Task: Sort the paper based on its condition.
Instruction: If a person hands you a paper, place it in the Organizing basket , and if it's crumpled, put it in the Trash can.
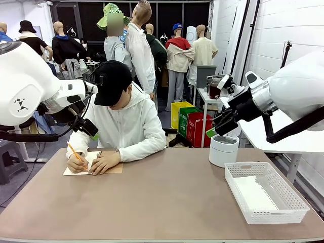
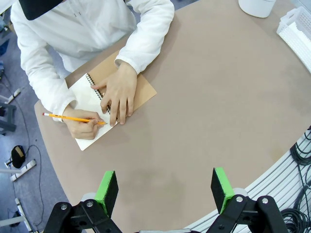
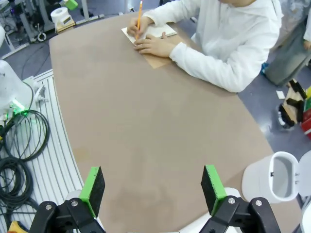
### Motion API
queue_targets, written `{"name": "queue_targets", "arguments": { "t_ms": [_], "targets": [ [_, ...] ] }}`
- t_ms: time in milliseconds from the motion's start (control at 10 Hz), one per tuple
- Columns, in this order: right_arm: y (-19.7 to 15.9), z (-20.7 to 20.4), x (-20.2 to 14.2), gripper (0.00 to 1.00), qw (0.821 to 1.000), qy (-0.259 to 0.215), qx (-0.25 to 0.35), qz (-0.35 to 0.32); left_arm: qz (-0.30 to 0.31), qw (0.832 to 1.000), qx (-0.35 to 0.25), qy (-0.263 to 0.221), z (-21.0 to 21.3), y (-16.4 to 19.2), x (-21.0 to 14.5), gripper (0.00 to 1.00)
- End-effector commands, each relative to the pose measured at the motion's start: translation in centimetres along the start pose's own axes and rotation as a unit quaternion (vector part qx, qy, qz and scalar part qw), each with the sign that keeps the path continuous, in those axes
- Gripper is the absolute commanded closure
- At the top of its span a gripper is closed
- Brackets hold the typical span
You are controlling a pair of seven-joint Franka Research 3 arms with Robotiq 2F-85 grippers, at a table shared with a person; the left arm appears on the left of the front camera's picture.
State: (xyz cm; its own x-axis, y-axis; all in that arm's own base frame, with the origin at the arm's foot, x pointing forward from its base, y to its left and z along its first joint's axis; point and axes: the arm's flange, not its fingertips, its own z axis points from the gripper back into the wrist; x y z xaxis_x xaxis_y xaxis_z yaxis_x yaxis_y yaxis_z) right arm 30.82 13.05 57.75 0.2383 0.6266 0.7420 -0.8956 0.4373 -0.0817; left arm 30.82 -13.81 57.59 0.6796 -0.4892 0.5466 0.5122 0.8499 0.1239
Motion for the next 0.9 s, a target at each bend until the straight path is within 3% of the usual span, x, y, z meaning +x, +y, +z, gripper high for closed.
{"name": "queue_targets", "arguments": {
  "t_ms": [0, 800],
  "targets": [
    [0.0, -0.02, 0.01, 0.0, 1.0, 0.001, 0.0, 0.004, 0.0, 1.0, -0.001, 0.0, 0.01, 0.07, -0.07, 0.0],
    [0.0, -0.02, 0.01, 0.0, 1.0, 0.001, 0.0, 0.004, 0.0, 1.0, -0.001, 0.0, 0.01, 0.07, -0.07, 0.0]
  ]
}}
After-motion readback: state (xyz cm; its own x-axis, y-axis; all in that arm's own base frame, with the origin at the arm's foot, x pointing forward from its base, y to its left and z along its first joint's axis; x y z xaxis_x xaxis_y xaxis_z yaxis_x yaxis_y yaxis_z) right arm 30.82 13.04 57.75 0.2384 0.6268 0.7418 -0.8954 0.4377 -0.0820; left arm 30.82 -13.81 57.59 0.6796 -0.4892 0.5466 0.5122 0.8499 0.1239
